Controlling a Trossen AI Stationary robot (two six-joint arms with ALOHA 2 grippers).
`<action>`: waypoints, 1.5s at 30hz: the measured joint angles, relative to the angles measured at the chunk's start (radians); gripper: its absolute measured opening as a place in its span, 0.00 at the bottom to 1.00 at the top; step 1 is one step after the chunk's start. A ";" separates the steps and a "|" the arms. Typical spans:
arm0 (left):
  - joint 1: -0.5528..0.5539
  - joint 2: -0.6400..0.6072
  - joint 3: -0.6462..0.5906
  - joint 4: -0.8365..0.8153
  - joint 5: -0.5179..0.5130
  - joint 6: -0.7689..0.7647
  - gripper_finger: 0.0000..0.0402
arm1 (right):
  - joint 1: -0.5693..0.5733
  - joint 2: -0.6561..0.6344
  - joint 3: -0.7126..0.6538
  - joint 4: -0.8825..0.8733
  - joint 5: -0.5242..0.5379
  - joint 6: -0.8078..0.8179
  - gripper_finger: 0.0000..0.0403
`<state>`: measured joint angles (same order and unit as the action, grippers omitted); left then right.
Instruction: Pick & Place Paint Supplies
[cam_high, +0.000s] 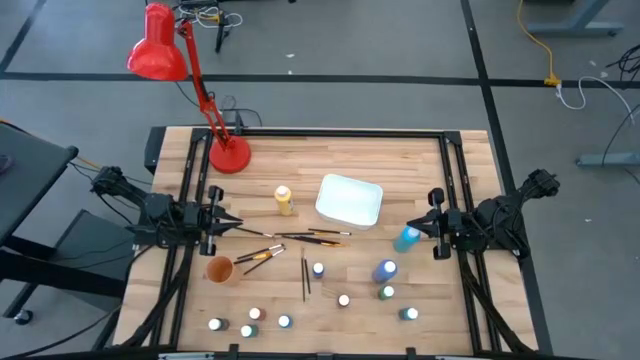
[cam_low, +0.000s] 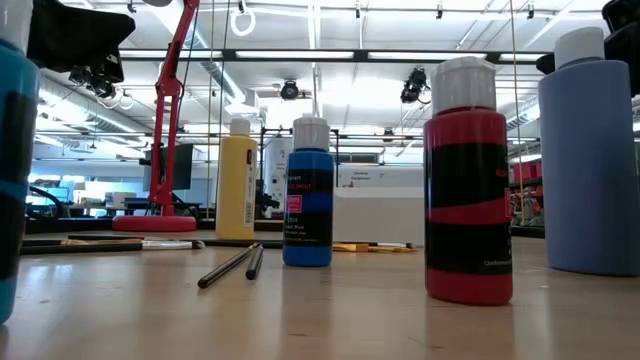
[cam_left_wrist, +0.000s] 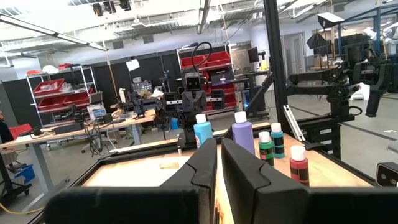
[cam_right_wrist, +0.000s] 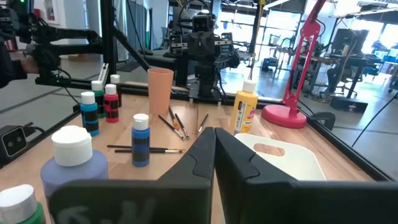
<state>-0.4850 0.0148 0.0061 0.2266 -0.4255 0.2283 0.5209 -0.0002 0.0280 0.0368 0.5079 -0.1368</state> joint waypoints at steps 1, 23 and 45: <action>0.000 0.000 0.000 0.000 0.000 0.000 0.08 | 0.000 0.000 0.000 0.000 0.000 0.000 0.03; 0.000 0.000 0.000 0.000 0.000 0.000 0.08 | 0.000 0.000 0.000 0.025 0.002 0.018 0.03; 0.001 0.000 0.000 0.140 -0.047 -0.018 0.12 | 0.000 0.000 0.001 0.191 0.069 -0.032 0.11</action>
<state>-0.4845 0.0151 0.0059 0.3664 -0.4730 0.2099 0.5205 -0.0002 0.0288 0.2283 0.5765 -0.1690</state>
